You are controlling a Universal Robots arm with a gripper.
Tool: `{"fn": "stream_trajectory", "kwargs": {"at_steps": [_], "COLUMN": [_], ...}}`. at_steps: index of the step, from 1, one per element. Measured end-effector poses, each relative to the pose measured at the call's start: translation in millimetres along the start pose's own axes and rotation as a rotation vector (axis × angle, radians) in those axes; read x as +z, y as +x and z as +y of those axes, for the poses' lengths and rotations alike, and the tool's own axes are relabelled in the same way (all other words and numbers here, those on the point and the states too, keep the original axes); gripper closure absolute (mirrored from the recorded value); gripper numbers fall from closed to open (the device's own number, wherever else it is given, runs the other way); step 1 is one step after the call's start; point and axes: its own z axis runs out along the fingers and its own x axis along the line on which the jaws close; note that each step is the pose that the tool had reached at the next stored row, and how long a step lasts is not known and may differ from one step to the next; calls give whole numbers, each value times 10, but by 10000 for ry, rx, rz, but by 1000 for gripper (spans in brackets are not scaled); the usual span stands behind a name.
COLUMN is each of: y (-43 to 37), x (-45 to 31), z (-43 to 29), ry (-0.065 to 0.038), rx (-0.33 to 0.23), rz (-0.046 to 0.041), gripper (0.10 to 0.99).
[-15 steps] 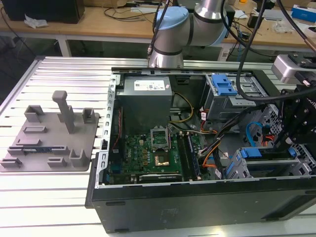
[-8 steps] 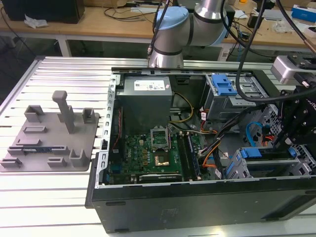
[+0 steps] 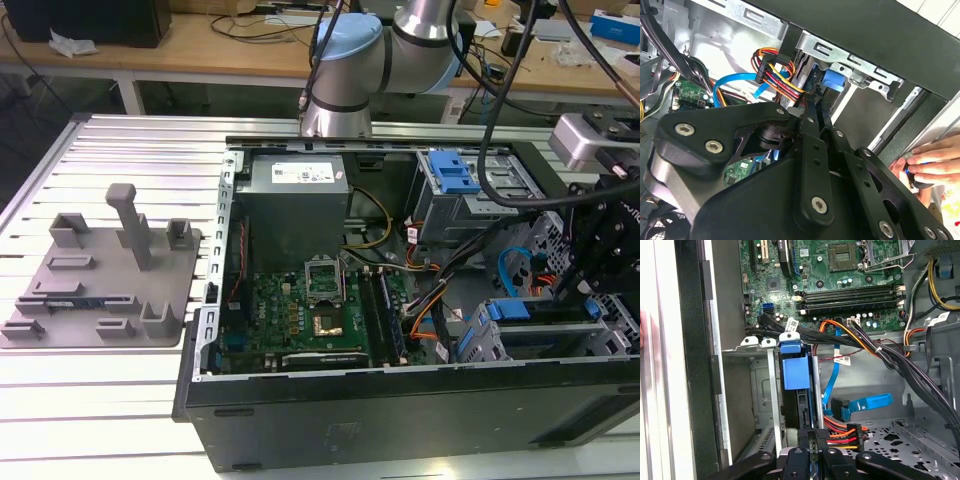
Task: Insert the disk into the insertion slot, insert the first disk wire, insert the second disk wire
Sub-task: 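Insert the first disk wire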
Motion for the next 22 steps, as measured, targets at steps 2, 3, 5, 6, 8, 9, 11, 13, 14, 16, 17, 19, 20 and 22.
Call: {"fn": "stream_trajectory", "kwargs": {"at_steps": [2, 3, 5, 6, 8, 9, 11, 13, 14, 16, 17, 19, 20, 22], "y": [9, 9, 10, 10, 10, 10, 9, 4, 1, 0, 0, 0, 0, 0], "x": [1, 2, 2, 2, 3, 4, -15, -87, -127, -156, -156, -155, -154, -153], "z": [-1, -1, -1, -1, -1, -1, 0, 2, 3, 3, 2, 3, 2, 2], "ry": [0, 1, 0, 0, 0, 0, -2, 0, 0, 0, 0, 0, 1, 1], "rx": [0, 0, 0, 0, 0, 0, 1, 1, 2, 1, 0, 0, 0, 0], "rz": [1, 1, 1, 3, 2, 1, -5, 1, 0, -2, -2, 2, 4, 2], "gripper": [922, 922, 922, 922, 922, 922, 922, 922, 922, 922, 922, 922, 922, 922]}}
